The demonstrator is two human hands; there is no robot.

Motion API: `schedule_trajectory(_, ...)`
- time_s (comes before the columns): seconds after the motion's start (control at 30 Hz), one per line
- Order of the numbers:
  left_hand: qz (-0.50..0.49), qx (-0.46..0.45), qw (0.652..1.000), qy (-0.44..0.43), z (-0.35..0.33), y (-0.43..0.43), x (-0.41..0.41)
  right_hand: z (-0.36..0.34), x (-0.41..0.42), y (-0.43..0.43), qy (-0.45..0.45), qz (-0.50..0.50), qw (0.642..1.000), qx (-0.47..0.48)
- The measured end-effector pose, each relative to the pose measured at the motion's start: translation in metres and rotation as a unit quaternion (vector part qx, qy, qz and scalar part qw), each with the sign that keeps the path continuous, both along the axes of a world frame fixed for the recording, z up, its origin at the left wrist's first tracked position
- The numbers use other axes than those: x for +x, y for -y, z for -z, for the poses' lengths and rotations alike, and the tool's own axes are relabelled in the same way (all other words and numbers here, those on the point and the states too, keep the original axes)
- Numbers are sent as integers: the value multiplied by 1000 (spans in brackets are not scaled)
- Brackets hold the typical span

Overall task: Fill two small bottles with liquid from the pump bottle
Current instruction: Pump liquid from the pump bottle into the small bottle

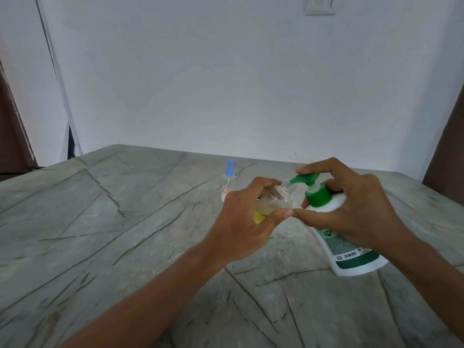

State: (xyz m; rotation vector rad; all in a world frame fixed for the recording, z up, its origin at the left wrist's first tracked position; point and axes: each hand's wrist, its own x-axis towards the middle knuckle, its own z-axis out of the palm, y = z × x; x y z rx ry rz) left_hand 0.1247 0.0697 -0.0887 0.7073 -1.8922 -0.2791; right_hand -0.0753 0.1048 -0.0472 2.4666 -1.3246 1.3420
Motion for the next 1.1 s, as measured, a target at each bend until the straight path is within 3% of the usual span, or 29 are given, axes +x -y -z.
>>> schedule_trajectory(0.37, -1, 0, 1000, -6, -1, 0, -1, 1, -1, 0, -37, -4, 999, -2)
schedule_trajectory(0.83, 13, -5, 1000, -3, -1, -3, -3, -2, -2, -3, 5, -8, 1000, -4)
schedule_trajectory(1.1, 4, -2, 1000, -6, -2, -1, -1, 1, -1, -1, -33, -14, 999, -12)
